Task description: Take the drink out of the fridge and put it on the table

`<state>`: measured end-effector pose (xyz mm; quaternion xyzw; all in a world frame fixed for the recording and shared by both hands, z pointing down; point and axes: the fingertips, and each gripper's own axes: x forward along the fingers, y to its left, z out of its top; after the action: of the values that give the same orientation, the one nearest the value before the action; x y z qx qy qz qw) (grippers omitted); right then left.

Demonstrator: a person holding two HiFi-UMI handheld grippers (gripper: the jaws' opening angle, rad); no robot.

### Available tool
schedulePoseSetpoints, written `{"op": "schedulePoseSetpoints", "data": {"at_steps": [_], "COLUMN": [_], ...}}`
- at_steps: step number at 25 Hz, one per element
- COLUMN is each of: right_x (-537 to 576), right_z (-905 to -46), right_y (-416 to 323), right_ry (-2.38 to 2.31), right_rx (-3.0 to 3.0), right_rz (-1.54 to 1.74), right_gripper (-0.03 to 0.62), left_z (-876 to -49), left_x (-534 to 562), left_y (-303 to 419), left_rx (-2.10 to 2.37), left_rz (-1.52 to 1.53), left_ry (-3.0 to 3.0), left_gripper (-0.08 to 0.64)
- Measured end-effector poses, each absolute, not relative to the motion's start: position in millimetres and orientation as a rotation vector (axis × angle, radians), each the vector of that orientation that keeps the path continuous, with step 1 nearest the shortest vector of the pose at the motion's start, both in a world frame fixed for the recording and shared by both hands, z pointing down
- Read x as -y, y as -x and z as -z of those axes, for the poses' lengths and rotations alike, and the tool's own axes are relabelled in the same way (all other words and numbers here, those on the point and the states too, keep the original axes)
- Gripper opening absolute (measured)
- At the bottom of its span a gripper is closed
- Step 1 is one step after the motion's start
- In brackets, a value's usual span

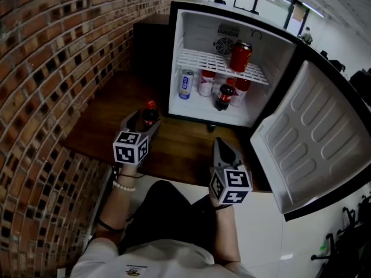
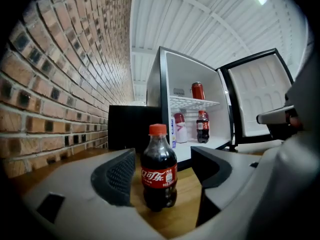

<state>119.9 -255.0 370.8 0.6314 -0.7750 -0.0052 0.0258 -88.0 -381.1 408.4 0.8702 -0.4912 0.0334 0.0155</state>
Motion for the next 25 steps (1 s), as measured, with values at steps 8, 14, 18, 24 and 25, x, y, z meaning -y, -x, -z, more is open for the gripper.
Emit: {"op": "schedulePoseSetpoints", "data": {"at_steps": [8,14,18,24,25], "right_x": [257,253,250,247,246], "right_z": [-370,-353,-341,-326,-323], "right_y": [-121,-138,-151,-169,-172], "right_ry": [-1.958,-2.007,-2.036,-2.063,-2.066], "right_rx": [2.381,2.338,2.306,2.280,2.278], "right_rz": [0.018,0.069,0.103,0.071,0.070], "right_gripper": [0.011,0.011,0.011,0.011,0.011], "left_z": [-358,-349,-344,-343,-344], "left_x": [331,311,305,304,305], "left_y": [47,-10,-39,-64,-66], "left_rx": [1.397,1.205,1.122,1.077,1.073], "left_rz": [-0.034,-0.043,-0.029,-0.019,-0.020], "left_ry": [-2.880,-2.977,-3.001,-2.990,-2.985], "left_gripper": [0.025,0.000,0.000,0.000,0.000]}}
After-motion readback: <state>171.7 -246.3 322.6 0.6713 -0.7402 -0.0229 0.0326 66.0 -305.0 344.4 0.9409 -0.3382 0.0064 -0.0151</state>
